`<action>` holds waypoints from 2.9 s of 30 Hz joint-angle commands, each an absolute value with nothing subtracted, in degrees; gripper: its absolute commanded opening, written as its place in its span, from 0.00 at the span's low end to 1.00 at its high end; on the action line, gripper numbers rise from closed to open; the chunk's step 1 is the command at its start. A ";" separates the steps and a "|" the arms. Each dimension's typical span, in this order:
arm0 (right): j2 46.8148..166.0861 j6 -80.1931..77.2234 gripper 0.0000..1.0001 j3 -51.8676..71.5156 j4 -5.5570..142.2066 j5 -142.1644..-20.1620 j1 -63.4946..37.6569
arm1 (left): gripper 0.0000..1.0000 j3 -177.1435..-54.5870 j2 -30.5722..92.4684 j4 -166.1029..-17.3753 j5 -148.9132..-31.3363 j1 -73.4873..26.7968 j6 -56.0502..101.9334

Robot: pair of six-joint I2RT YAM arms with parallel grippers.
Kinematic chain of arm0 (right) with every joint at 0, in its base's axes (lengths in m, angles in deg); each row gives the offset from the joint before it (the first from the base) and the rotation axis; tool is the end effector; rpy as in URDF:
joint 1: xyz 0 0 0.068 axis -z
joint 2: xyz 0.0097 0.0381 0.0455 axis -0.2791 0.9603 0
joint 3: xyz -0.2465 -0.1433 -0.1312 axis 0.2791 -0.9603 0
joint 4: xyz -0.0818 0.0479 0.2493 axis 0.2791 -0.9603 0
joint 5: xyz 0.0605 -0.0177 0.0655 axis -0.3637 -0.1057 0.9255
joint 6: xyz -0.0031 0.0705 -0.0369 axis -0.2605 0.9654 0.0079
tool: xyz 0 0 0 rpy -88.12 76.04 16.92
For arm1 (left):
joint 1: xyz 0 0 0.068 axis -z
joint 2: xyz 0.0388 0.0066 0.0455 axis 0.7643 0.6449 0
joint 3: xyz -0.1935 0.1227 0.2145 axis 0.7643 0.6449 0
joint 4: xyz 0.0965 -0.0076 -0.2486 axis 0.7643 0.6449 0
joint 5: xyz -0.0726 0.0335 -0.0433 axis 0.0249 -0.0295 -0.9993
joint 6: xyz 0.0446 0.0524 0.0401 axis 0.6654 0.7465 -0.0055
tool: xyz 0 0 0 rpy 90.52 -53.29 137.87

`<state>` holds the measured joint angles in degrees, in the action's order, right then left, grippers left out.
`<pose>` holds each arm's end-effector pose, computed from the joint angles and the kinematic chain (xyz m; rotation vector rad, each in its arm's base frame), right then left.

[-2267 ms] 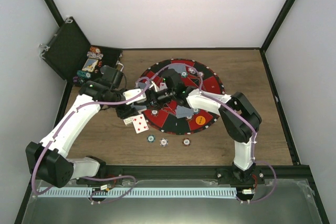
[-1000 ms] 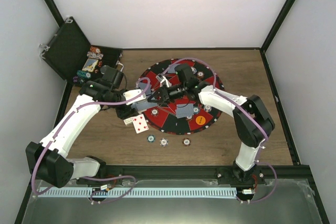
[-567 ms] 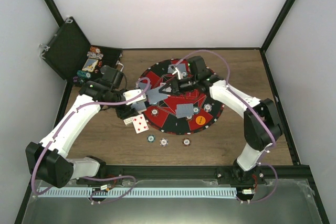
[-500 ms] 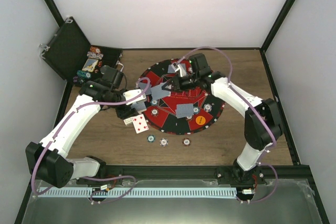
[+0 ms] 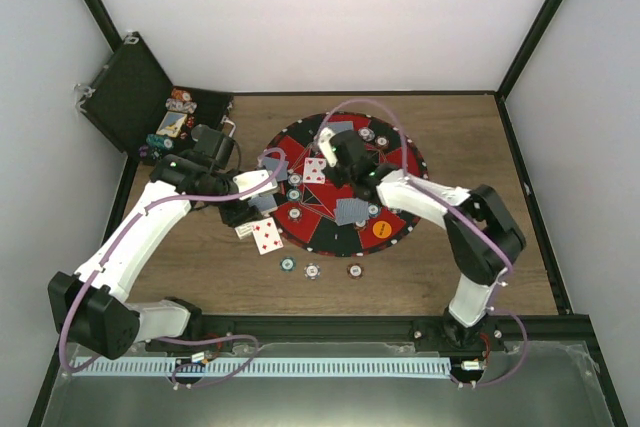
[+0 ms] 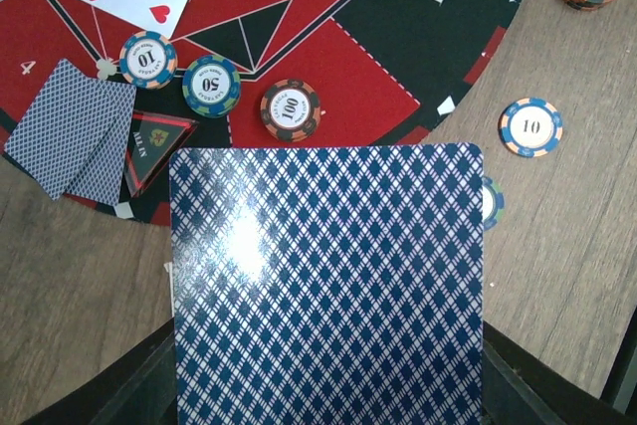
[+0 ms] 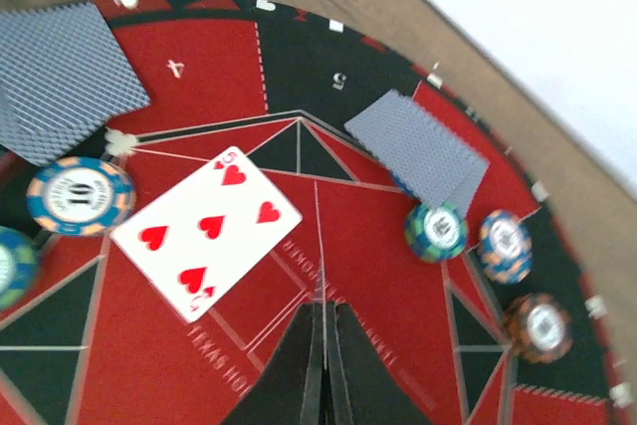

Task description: Distribute texas hold em gaming equipment

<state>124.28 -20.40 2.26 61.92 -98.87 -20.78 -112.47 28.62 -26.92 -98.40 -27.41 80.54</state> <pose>0.3468 0.2461 0.2523 -0.8342 2.0570 0.0431 0.2143 -0.1095 0.3188 1.5726 2.1710 -0.2697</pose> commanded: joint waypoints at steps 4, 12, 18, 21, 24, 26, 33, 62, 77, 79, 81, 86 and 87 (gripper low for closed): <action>132.31 -52.15 0.01 -2.84 92.21 -117.86 -24.27 | 0.04 -112.25 27.09 -26.70 -97.51 -27.41 79.95; 140.31 -53.92 0.01 0.25 89.67 -112.35 -24.57 | 0.04 -112.85 26.99 -26.20 -96.72 -27.51 80.44; 141.03 -50.70 0.07 2.47 82.28 -107.56 -24.57 | 0.04 -113.52 27.37 -25.92 -96.63 -27.43 80.70; 139.33 -48.95 0.17 1.78 79.60 -104.94 -24.57 | 0.04 -113.67 27.45 -25.84 -96.63 -27.45 80.98; 137.48 -47.20 0.28 1.07 77.48 -103.32 -24.57 | 0.04 -113.98 27.57 -25.62 -96.58 -27.46 81.01; 136.08 -45.86 0.39 0.76 76.42 -101.83 -24.56 | 0.04 -114.32 27.50 -25.56 -96.71 -27.48 81.01; 130.17 -41.28 0.91 1.42 73.89 -98.64 -24.22 | 0.04 -114.96 27.48 -25.22 -97.01 -27.48 80.78; 113.50 24.67 0.99 1.56 62.17 -44.41 -17.77 | 0.04 -117.05 27.34 -25.77 -100.10 -27.36 79.56; 123.38 35.84 0.79 3.60 72.95 -36.84 -25.45 | 0.04 -117.26 27.44 -25.56 -100.67 -27.34 79.61; 124.34 36.85 0.78 3.98 74.13 -36.26 -25.52 | 0.04 -117.37 27.52 -25.59 -100.75 -27.35 79.55; 125.38 37.64 0.77 4.59 75.05 -35.72 -25.54 | 0.04 -117.37 27.61 -25.62 -100.88 -27.34 79.60; 128.55 40.40 0.74 5.84 78.46 -34.30 -25.87 | 0.04 -117.17 27.61 -25.74 -101.10 -27.33 79.60; 129.26 40.80 0.74 6.24 78.96 -33.83 -25.94 | 0.04 -117.18 27.57 -25.68 -101.11 -27.31 79.56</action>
<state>126.71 37.83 2.74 74.85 -36.47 -25.13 -115.92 28.34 -25.28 -99.34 -27.41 79.64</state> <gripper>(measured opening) 0.749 0.609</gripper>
